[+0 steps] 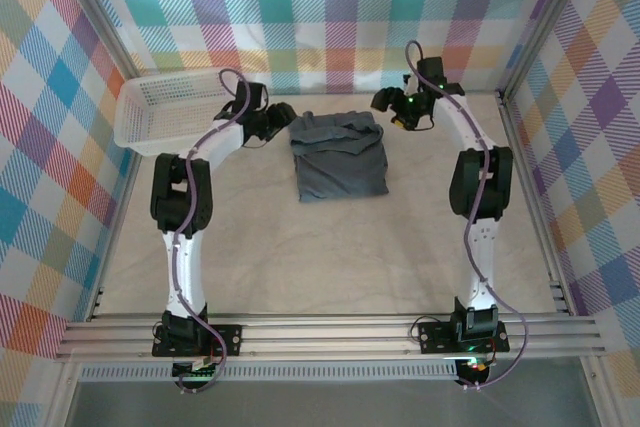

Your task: Fold the inside-out t-shirt

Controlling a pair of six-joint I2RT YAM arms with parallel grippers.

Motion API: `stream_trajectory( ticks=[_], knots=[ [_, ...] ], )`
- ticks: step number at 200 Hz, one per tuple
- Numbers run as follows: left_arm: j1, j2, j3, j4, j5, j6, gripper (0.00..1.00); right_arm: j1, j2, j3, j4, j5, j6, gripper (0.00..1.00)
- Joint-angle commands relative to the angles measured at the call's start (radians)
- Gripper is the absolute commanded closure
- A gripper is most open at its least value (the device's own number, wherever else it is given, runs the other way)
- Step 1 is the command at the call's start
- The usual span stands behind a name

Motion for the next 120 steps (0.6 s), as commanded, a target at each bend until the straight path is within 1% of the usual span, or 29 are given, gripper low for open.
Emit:
stream_trajectory(
  ticks=[1, 12, 24, 45, 68, 82, 97, 110, 120],
  knots=[
    [0.008, -0.195, -0.214, 0.078, 0.011, 0.010, 0.42, -0.006, -0.241, -0.318, 0.084, -0.034, 0.015, 0.19],
    [0.000, -0.271, -0.354, 0.117, 0.027, -0.001, 0.42, -0.001, -0.328, -0.507, 0.178, -0.045, 0.035, 0.21],
    [-0.016, -0.337, -0.470, 0.128, 0.031, -0.006, 0.42, 0.007, -0.379, -0.637, 0.211, -0.053, 0.036, 0.23],
    [-0.067, -0.412, -0.614, 0.148, 0.042, -0.011, 0.43, 0.019, -0.404, -0.755, 0.208, -0.056, 0.019, 0.24],
    [-0.132, -0.405, -0.656, 0.156, 0.059, -0.017, 0.44, 0.028, -0.389, -0.826, 0.234, -0.058, 0.030, 0.25],
    [-0.162, -0.385, -0.676, 0.180, 0.048, -0.040, 0.46, 0.041, -0.368, -0.845, 0.253, -0.052, 0.043, 0.31],
    [-0.179, -0.358, -0.684, 0.227, 0.061, -0.068, 0.48, 0.057, -0.338, -0.844, 0.259, -0.048, 0.051, 0.38],
    [-0.188, -0.332, -0.673, 0.234, 0.052, -0.074, 0.51, 0.064, -0.316, -0.838, 0.271, -0.058, 0.064, 0.49],
    [-0.191, -0.310, -0.662, 0.240, 0.050, -0.079, 0.56, 0.065, -0.307, -0.831, 0.280, -0.055, 0.075, 0.59]
  ],
)
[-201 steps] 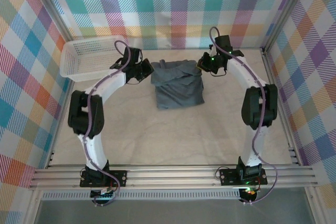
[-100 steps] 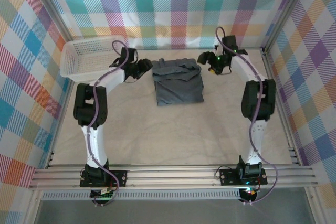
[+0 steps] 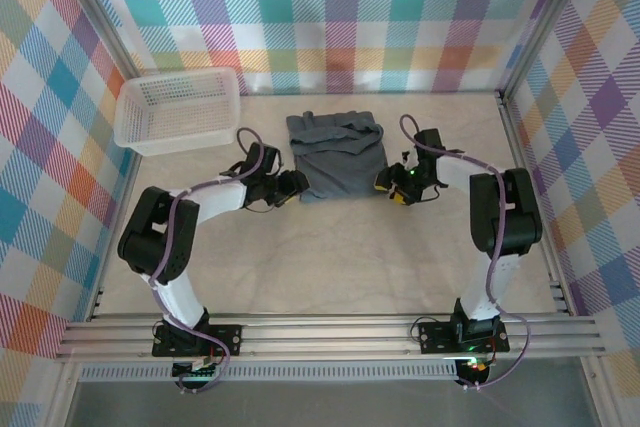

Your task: Fold the inside-out t-shirt

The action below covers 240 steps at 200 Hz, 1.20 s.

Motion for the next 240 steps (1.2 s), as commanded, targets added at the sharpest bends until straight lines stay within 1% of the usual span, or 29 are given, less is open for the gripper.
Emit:
stream_trajectory(
  ticks=[1, 16, 30, 48, 59, 62, 78, 102, 112, 129, 140, 157, 180, 185, 203, 214, 219, 222, 224, 230, 240],
  knots=[
    [-0.002, 0.050, 0.011, 0.066, 0.001, -0.031, 0.57, 0.011, 0.032, 0.014, 0.056, -0.018, 0.023, 0.60],
    [-0.005, 0.091, 0.020, 0.110, 0.036, -0.060, 0.66, 0.012, 0.038, 0.038, 0.037, 0.026, 0.033, 0.74],
    [-0.007, 0.129, 0.027, 0.128, 0.054, -0.083, 0.74, 0.012, 0.041, 0.064, 0.003, 0.087, 0.043, 0.81],
    [-0.006, 0.149, 0.025, 0.145, 0.050, -0.098, 0.89, 0.012, 0.049, 0.088, -0.017, 0.116, 0.045, 0.88],
    [-0.007, 0.145, 0.027, 0.137, 0.041, -0.098, 1.00, 0.012, 0.051, 0.093, -0.024, 0.124, 0.044, 0.97],
    [-0.005, 0.141, 0.027, 0.132, 0.038, -0.096, 1.00, 0.012, 0.050, 0.095, -0.026, 0.128, 0.043, 1.00],
    [0.000, 0.104, 0.025, 0.083, 0.011, -0.066, 1.00, 0.009, 0.029, 0.080, -0.032, 0.150, 0.043, 1.00],
    [0.020, 0.036, 0.008, -0.045, -0.035, 0.010, 1.00, -0.024, -0.043, 0.004, -0.013, 0.176, 0.051, 1.00],
    [0.034, 0.023, 0.000, -0.065, 0.003, 0.031, 1.00, -0.034, -0.076, -0.027, -0.007, 0.175, 0.038, 1.00],
    [0.025, 0.015, -0.001, -0.091, 0.129, 0.075, 1.00, -0.030, -0.106, -0.055, -0.032, 0.148, 0.008, 1.00],
    [-0.003, 0.001, -0.003, -0.140, 0.160, 0.109, 1.00, -0.022, -0.123, -0.086, -0.050, 0.128, 0.002, 1.00],
    [-0.049, -0.045, -0.041, -0.220, 0.144, 0.136, 1.00, -0.006, -0.177, -0.164, -0.082, 0.113, 0.004, 1.00],
    [-0.092, -0.139, -0.168, -0.243, 0.150, 0.093, 1.00, 0.013, -0.304, -0.300, -0.140, 0.102, 0.018, 1.00],
    [-0.108, -0.165, -0.195, -0.285, 0.142, 0.085, 1.00, 0.019, -0.338, -0.336, -0.154, 0.098, 0.023, 1.00],
    [-0.185, -0.266, -0.268, -0.356, 0.114, 0.063, 1.00, 0.067, -0.473, -0.460, -0.207, 0.085, 0.046, 1.00],
    [-0.237, -0.317, -0.305, -0.367, 0.112, 0.028, 1.00, 0.100, -0.558, -0.522, -0.248, 0.080, 0.062, 1.00],
    [-0.256, -0.334, -0.321, -0.365, 0.114, 0.008, 1.00, 0.109, -0.594, -0.551, -0.258, 0.069, 0.068, 0.95],
    [-0.266, -0.344, -0.328, -0.366, 0.114, -0.003, 1.00, 0.113, -0.618, -0.564, -0.264, 0.062, 0.072, 0.90],
    [-0.272, -0.349, -0.333, -0.367, 0.113, -0.011, 0.98, 0.114, -0.630, -0.575, -0.268, 0.056, 0.076, 0.87],
    [-0.286, -0.364, -0.341, -0.371, 0.112, -0.031, 0.88, 0.116, -0.675, -0.597, -0.279, 0.041, 0.088, 0.77],
    [-0.296, -0.392, -0.337, -0.389, 0.108, -0.046, 0.66, 0.115, -0.738, -0.608, -0.305, 0.027, 0.101, 0.67]
  ],
)
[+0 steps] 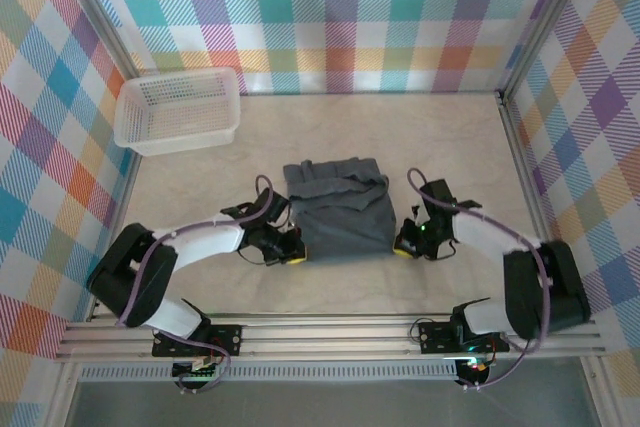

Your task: Fold the inside-out t-shirt

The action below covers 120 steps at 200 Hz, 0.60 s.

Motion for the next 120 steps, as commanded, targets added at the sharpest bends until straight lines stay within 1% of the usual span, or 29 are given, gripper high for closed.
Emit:
stream_trajectory(
  ticks=[1, 9, 18, 30, 42, 57, 67, 79, 94, 104, 120],
  knots=[
    [-0.035, -0.067, -0.018, -0.088, -0.013, -0.076, 0.64, 0.005, -0.130, -0.045, -0.108, -0.050, 0.045, 0.67],
    [-0.035, -0.100, 0.002, -0.115, -0.029, -0.071, 0.53, 0.005, -0.167, -0.018, -0.135, -0.054, 0.043, 0.60],
    [-0.035, -0.142, 0.039, -0.151, -0.071, -0.049, 0.46, 0.005, -0.188, 0.028, -0.159, -0.044, 0.039, 0.52],
    [-0.034, -0.192, 0.103, -0.201, -0.152, -0.010, 0.43, 0.004, -0.177, 0.096, -0.167, -0.013, 0.024, 0.41],
    [-0.027, -0.209, 0.165, -0.247, -0.238, 0.030, 0.41, 0.005, -0.126, 0.154, -0.145, 0.023, 0.002, 0.37],
    [0.002, -0.178, 0.240, -0.299, -0.340, 0.085, 0.41, 0.006, -0.022, 0.236, -0.091, 0.024, -0.037, 0.38],
    [0.040, -0.131, 0.282, -0.325, -0.384, 0.121, 0.42, 0.005, 0.054, 0.288, -0.056, 0.015, -0.047, 0.43],
    [0.092, -0.070, 0.320, -0.327, -0.412, 0.152, 0.43, 0.005, 0.139, 0.334, -0.010, 0.001, -0.040, 0.48],
    [0.142, -0.013, 0.345, -0.284, -0.405, 0.189, 0.44, 0.004, 0.235, 0.369, 0.039, -0.036, -0.022, 0.53],
    [0.158, 0.020, 0.351, -0.249, -0.389, 0.209, 0.44, 0.006, 0.287, 0.385, 0.071, -0.054, -0.024, 0.54],
    [0.170, 0.075, 0.357, -0.201, -0.346, 0.218, 0.44, 0.005, 0.358, 0.424, 0.089, -0.044, -0.042, 0.54]
  ],
)
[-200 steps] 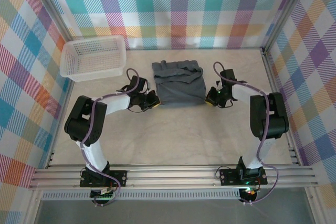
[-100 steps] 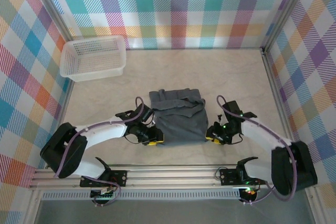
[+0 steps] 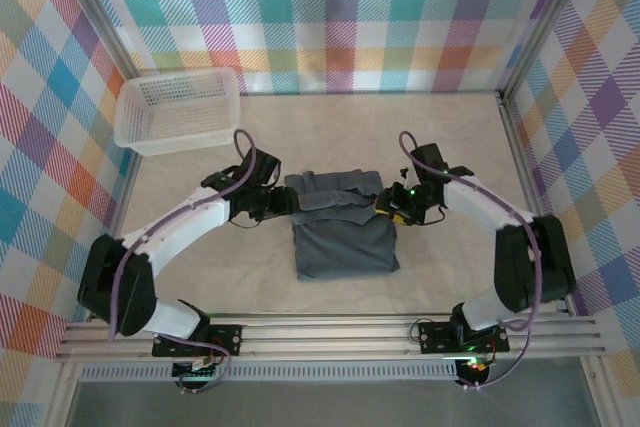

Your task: Fold the inside-out t-shirt

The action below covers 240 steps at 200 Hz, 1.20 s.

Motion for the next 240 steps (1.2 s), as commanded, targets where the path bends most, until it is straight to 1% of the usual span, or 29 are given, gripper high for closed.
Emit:
stream_trajectory(
  ticks=[1, 8, 21, 43, 54, 59, 72, 82, 87, 97, 107, 115, 125, 137, 139, 146, 162, 171, 187, 198, 203, 212, 214, 218, 228, 240],
  knots=[
    [0.020, 0.069, 0.016, 0.030, 0.007, 0.070, 0.44, 0.000, 0.086, 0.051, 0.055, -0.025, -0.025, 0.54],
    [0.021, 0.094, 0.013, 0.049, 0.018, 0.072, 0.44, 0.001, 0.111, 0.068, 0.058, -0.014, -0.029, 0.55],
    [0.022, 0.127, 0.003, 0.090, 0.029, 0.065, 0.45, 0.000, 0.151, 0.095, 0.066, -0.011, -0.030, 0.62],
    [0.023, 0.149, -0.027, 0.176, 0.079, 0.038, 0.51, 0.001, 0.176, 0.117, 0.082, -0.023, -0.010, 0.78],
    [0.023, 0.150, -0.044, 0.212, 0.097, 0.022, 0.54, 0.001, 0.177, 0.123, 0.077, -0.024, -0.009, 0.81],
    [0.023, 0.150, -0.050, 0.224, 0.101, 0.016, 0.56, 0.001, 0.174, 0.126, 0.072, -0.020, -0.011, 0.81],
    [0.023, 0.156, -0.060, 0.240, 0.106, 0.004, 0.67, 0.001, 0.175, 0.134, 0.051, -0.018, -0.020, 0.81],
    [0.023, 0.158, -0.065, 0.242, 0.107, -0.003, 0.73, 0.001, 0.175, 0.143, 0.027, -0.018, -0.027, 0.80],
    [0.022, 0.158, -0.068, 0.245, 0.108, -0.005, 0.75, 0.000, 0.175, 0.147, 0.018, -0.019, -0.029, 0.76],
    [0.022, 0.155, -0.073, 0.250, 0.110, -0.009, 0.76, 0.000, 0.168, 0.153, 0.003, -0.018, -0.033, 0.63],
    [0.022, 0.155, -0.074, 0.252, 0.111, -0.009, 0.77, 0.001, 0.159, 0.153, 0.002, -0.017, -0.033, 0.63],
    [0.023, 0.157, -0.075, 0.254, 0.111, -0.010, 0.78, 0.001, 0.155, 0.148, 0.013, -0.015, -0.029, 0.68],
    [0.022, 0.160, -0.076, 0.268, 0.116, -0.017, 0.82, 0.001, 0.159, 0.145, 0.029, -0.018, -0.022, 0.79],
    [0.024, 0.164, -0.075, 0.275, 0.127, -0.039, 0.94, 0.000, 0.179, 0.158, 0.033, -0.030, -0.015, 0.92],
    [0.026, 0.165, -0.075, 0.301, 0.131, -0.046, 0.96, 0.000, 0.183, 0.161, 0.034, -0.033, -0.014, 0.94],
    [0.033, 0.163, -0.077, 0.334, 0.156, -0.071, 1.00, 0.001, 0.194, 0.174, 0.033, -0.042, -0.006, 0.99],
    [0.059, 0.152, -0.084, 0.405, 0.203, -0.148, 1.00, -0.007, 0.212, 0.199, 0.060, -0.071, 0.044, 1.00],
    [0.080, 0.151, -0.079, 0.426, 0.209, -0.176, 1.00, -0.017, 0.224, 0.211, 0.088, -0.091, 0.085, 1.00],
    [0.121, 0.180, -0.045, 0.441, 0.218, -0.202, 1.00, -0.043, 0.267, 0.258, 0.097, -0.081, 0.148, 1.00],
    [0.139, 0.222, -0.005, 0.444, 0.227, -0.197, 1.00, -0.059, 0.311, 0.300, 0.118, -0.088, 0.171, 0.94],
    [0.144, 0.241, 0.011, 0.446, 0.226, -0.195, 0.95, -0.064, 0.339, 0.326, 0.120, -0.091, 0.176, 0.90],
    [0.152, 0.277, 0.029, 0.466, 0.213, -0.192, 0.86, -0.073, 0.394, 0.385, 0.116, -0.110, 0.177, 0.77],
    [0.154, 0.285, 0.032, 0.472, 0.210, -0.195, 0.84, -0.074, 0.408, 0.398, 0.114, -0.117, 0.175, 0.75],
    [0.160, 0.300, 0.037, 0.483, 0.204, -0.200, 0.82, -0.075, 0.434, 0.425, 0.104, -0.128, 0.170, 0.74],
    [0.183, 0.340, 0.048, 0.521, 0.200, -0.221, 0.80, -0.084, 0.488, 0.504, 0.076, -0.134, 0.158, 0.74],
    [0.219, 0.384, 0.058, 0.566, 0.197, -0.257, 0.76, -0.097, 0.537, 0.571, 0.056, -0.105, 0.144, 0.71]
  ],
)
